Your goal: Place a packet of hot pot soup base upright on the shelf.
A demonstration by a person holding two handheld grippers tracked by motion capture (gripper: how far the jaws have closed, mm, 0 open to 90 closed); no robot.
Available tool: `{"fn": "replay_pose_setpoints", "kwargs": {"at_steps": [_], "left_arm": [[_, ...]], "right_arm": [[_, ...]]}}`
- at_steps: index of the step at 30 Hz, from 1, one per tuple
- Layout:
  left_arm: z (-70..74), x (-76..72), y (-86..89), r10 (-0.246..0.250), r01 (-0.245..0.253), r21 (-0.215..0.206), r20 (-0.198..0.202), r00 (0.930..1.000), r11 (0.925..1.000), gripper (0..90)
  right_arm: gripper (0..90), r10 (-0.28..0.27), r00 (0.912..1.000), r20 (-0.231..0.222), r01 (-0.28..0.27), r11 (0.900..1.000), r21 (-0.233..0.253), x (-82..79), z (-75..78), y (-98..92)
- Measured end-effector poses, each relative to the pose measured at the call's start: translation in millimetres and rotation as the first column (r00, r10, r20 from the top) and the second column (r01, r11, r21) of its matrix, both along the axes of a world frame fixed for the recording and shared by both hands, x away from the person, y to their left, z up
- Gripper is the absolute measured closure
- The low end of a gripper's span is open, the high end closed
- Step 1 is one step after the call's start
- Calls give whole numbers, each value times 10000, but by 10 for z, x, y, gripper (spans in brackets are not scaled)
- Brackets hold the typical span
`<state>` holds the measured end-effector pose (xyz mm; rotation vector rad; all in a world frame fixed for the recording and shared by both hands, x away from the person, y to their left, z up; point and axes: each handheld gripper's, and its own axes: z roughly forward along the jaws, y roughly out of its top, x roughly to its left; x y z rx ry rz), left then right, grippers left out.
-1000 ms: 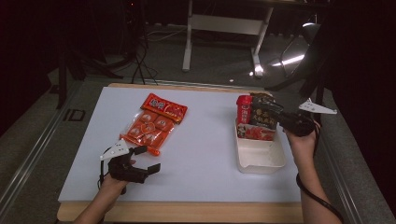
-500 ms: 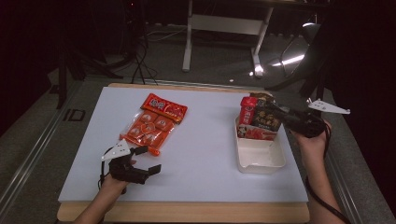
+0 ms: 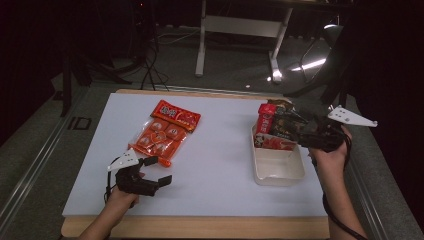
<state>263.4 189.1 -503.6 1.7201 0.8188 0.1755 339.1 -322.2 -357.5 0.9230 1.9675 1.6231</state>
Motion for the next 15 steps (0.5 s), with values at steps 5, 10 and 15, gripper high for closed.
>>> {"fn": "replay_pose_setpoints", "kwargs": {"at_steps": [5, 10, 15], "left_arm": [[56, -1, 31, 252, -261, 503, 180, 9995, 9984, 50], [107, 33, 76, 139, -167, 813, 345, 9993, 9966, 64], [133, 96, 173, 282, -311, 857, 346, 9990, 9958, 146]], "right_arm": [[129, 424, 9987, -289, -429, 9990, -159, -105, -106, 137], [142, 842, 9953, -487, -859, 9957, -355, -218, -235, 253], [148, 1357, 9893, -540, -1376, 9899, -329, -379, -346, 375]]}}
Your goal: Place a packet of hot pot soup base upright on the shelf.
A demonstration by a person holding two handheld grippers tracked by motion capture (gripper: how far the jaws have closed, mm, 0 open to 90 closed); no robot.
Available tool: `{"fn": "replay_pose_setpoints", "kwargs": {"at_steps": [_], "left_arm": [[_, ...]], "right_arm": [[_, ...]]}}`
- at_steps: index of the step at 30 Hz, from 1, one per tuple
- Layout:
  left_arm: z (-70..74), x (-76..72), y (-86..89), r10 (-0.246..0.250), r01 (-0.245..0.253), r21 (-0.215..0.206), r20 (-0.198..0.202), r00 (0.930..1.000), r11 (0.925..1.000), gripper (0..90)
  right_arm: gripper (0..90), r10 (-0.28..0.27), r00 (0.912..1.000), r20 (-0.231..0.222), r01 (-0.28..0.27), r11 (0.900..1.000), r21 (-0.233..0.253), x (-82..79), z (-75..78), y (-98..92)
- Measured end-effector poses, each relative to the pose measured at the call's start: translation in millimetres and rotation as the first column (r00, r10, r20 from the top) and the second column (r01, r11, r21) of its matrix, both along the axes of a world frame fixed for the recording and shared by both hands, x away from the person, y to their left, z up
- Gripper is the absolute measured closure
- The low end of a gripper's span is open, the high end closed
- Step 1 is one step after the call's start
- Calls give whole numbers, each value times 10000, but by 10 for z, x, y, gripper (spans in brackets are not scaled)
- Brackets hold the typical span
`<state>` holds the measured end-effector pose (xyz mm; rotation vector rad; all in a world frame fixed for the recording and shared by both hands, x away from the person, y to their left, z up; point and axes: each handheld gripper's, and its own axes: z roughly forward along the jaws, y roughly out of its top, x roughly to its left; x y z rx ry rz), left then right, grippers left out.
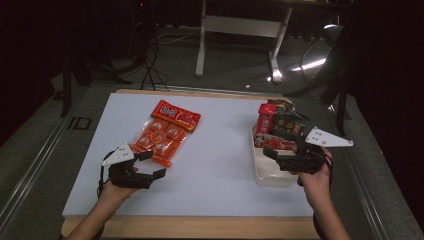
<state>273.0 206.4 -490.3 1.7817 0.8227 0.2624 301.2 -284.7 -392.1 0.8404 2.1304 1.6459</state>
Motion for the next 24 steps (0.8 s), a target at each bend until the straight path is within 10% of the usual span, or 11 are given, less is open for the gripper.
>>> {"fn": "replay_pose_setpoints", "kwargs": {"at_steps": [12, 24], "left_arm": [[27, 187, 231, 1163, -1156, 359, -168, 9931, 9926, 449], [76, 599, 355, 2361, -2301, 1377, -285, 9713, 9634, 738]], "right_arm": [[148, 612, 9978, -242, -613, 9981, -36, -244, -123, 147], [157, 959, 9939, -540, -950, 9953, 194, -352, -268, 159]]}}
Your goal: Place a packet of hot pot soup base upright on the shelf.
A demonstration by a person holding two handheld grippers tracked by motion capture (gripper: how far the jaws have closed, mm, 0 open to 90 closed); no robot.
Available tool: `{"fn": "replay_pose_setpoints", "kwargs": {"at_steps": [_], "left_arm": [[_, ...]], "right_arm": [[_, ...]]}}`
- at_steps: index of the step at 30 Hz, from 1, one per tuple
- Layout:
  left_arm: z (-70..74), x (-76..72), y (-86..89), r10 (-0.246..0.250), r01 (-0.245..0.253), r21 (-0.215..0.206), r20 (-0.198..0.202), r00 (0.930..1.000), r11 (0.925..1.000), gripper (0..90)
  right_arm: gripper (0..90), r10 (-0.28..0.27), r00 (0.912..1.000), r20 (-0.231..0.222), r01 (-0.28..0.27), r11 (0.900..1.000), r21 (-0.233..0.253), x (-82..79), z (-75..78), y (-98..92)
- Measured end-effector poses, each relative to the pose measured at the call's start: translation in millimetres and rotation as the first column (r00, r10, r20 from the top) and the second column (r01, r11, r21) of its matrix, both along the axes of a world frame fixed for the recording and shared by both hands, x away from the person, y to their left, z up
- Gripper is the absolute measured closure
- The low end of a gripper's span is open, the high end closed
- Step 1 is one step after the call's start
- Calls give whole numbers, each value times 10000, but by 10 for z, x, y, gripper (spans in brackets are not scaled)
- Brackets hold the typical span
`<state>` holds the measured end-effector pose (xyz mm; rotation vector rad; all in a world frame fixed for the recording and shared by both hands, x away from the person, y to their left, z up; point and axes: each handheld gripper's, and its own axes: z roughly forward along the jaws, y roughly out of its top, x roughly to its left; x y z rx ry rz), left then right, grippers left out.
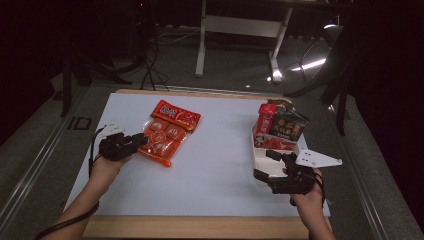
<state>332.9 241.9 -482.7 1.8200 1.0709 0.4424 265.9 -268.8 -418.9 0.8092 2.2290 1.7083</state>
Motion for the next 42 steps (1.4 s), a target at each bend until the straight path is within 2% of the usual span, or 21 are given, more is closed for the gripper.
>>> {"fn": "replay_pose_setpoints", "kwargs": {"at_steps": [4, 5, 8, 9, 12, 15, 17, 18, 20, 23, 25, 27, 31, 34, 35, 36, 40, 42], "left_arm": [[-48, 128, 3, 241, -227, 480, -286, 9993, 9986, 835], [-48, 128, 3, 241, -227, 480, -286, 9993, 9986, 846], [-95, 289, 24, 500, -467, 687, -467, 9977, 9965, 892], [-102, 334, 31, 489, -452, 653, -557, 9973, 9968, 897], [-119, 472, 13, 612, -540, 941, -746, 9953, 9941, 900], [-124, 602, -24, 631, -544, 1085, -786, 9949, 9926, 900], [-127, 692, -44, 525, -438, 1034, -834, 9951, 9937, 900], [-132, 736, -55, 521, -421, 1177, -833, 9952, 9922, 899], [-151, 824, -59, 477, -384, 1020, -903, 9948, 9940, 900], [-203, 933, -66, 619, -499, 1161, -1021, 9928, 9920, 900], [-254, 986, -70, 823, -659, 1418, -1132, 9902, 9877, 900], [-315, 1025, -74, 1053, -816, 1686, -1370, 9850, 9823, 900], [-428, 1037, -66, 1243, -903, 2056, -1590, 9794, 9745, 900], [-481, 1035, -44, 1266, -911, 1974, -1749, 9764, 9761, 900], [-486, 1036, -39, 1257, -911, 1901, -1787, 9758, 9775, 900], [-485, 1040, -44, 1198, -832, 2001, -1786, 9766, 9762, 900], [-497, 1043, -93, 983, -496, 2450, -1907, 9767, 9682, 900], [-500, 1022, -89, 825, -340, 2395, -1954, 9773, 9703, 900]], "right_arm": [[157, 58, 10000, -18, -58, 9999, -116, 0, -27, 7], [157, 58, 10000, -18, -58, 9999, -116, 0, -27, 7], [157, 113, 9999, -8, -113, 9998, -166, -1, -39, 21], [157, 136, 9999, -8, -136, 9998, -165, -3, -40, 23], [157, 192, 9998, -5, -192, 9997, -151, -4, -41, 32], [157, 269, 9996, -29, -269, 9995, -164, 0, -49, 43], [158, 326, 9995, -30, -327, 9993, -198, 3, -59, 54], [158, 332, 9994, -51, -333, 9992, -215, 3, -63, 59], [157, 376, 9993, -65, -377, 9990, -242, 4, -68, 64], [158, 422, 9991, -62, -423, 9988, -232, 0, -65, 66], [158, 425, 9991, -47, -426, 9988, -236, -2, -63, 62], [158, 429, 9991, -61, -430, 9989, -202, 1, -66, 56], [158, 421, 9991, -64, -422, 9989, -190, 8, -71, 46], [158, 419, 9991, -75, -420, 9990, -169, 8, -72, 42], [158, 410, 9991, -75, -412, 9990, -181, 10, -73, 42], [158, 411, 9991, -73, -412, 9990, -189, 12, -74, 43], [159, 429, 9990, -104, -431, 9989, -180, 13, -73, 48], [159, 456, 9989, -93, -458, 9988, -184, 6, -71, 51]]}}
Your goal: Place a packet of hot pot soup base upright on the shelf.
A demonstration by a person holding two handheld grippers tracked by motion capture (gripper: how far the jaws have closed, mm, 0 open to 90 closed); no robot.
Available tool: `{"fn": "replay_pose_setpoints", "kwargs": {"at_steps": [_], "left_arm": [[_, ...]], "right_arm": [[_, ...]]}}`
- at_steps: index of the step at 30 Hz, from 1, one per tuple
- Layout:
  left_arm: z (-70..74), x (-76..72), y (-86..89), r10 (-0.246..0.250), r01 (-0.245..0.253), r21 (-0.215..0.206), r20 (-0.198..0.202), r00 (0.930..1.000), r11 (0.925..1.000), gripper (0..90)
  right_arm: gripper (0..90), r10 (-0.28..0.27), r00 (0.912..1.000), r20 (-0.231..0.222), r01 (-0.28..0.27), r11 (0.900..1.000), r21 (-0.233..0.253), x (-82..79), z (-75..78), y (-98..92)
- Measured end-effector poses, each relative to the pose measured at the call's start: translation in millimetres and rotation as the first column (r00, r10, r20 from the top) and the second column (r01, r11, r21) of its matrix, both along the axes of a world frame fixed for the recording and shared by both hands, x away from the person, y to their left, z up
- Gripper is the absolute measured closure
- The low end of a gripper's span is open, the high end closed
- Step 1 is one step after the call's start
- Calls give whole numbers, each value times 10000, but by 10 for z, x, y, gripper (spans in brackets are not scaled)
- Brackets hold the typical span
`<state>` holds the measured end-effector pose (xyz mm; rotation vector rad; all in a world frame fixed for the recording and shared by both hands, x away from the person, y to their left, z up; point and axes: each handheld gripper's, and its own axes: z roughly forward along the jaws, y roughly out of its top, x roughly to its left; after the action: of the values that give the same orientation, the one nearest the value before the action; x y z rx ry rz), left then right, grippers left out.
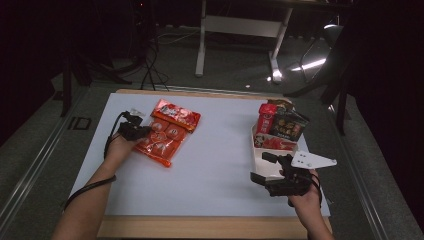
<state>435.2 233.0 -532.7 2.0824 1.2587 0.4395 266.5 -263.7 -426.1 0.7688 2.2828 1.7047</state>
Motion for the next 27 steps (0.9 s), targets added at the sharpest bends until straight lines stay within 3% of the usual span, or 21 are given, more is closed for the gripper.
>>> {"fn": "replay_pose_setpoints", "kwargs": {"at_steps": [3, 10, 12, 14, 17, 19, 21, 22, 23, 24, 27], "left_arm": [[10, -31, 20, -3, -2, -313, -147, 9999, 9995, 900], [41, -101, -37, -248, 248, -1, -170, 9995, 9997, 900], [51, -142, -45, -356, 352, -209, -200, 9992, 9992, 900], [64, -193, -93, -957, 916, -671, -592, 9937, 9935, 900], [105, -303, -213, -1246, 1252, 107, -455, 9912, 9921, 900], [105, -331, -198, -1062, 1068, 119, -438, 9934, 9942, 900], [92, -343, -143, -848, 850, 192, -109, 9963, 9962, 900], [93, -333, -99, -578, 577, 249, 25, 9983, 9980, 900], [100, -312, -29, -120, 122, -53, 236, 9996, 9999, 900], [109, -297, 12, 98, -91, -237, 286, 9995, 9997, 900], [120, -218, 99, 352, -353, 67, 151, 9993, 9994, 900]], "right_arm": [[159, 16, 10000, -8, -16, 10000, -16, -2, 0, 0], [159, 107, 9999, -36, -107, 9999, -34, -10, 5, 16], [159, 114, 9999, -34, -114, 9999, -6, -17, 9, 12], [159, 89, 10000, -36, -89, 10000, 30, -17, 13, 3], [160, 81, 9999, -65, -80, 9999, 114, -15, 22, -2], [160, 99, 9999, -55, -99, 9999, 118, -15, 25, 1], [159, 117, 9999, -67, -117, 9999, 94, -16, 24, 8], [160, 129, 9999, -76, -128, 9999, 87, -17, 23, 13], [159, 148, 9999, -79, -147, 9999, 82, -18, 22, 18], [159, 184, 9998, -56, -184, 9998, 49, -18, 21, 25], [160, 207, 9998, -66, -206, 9998, 26, -12, 21, 36]]}}
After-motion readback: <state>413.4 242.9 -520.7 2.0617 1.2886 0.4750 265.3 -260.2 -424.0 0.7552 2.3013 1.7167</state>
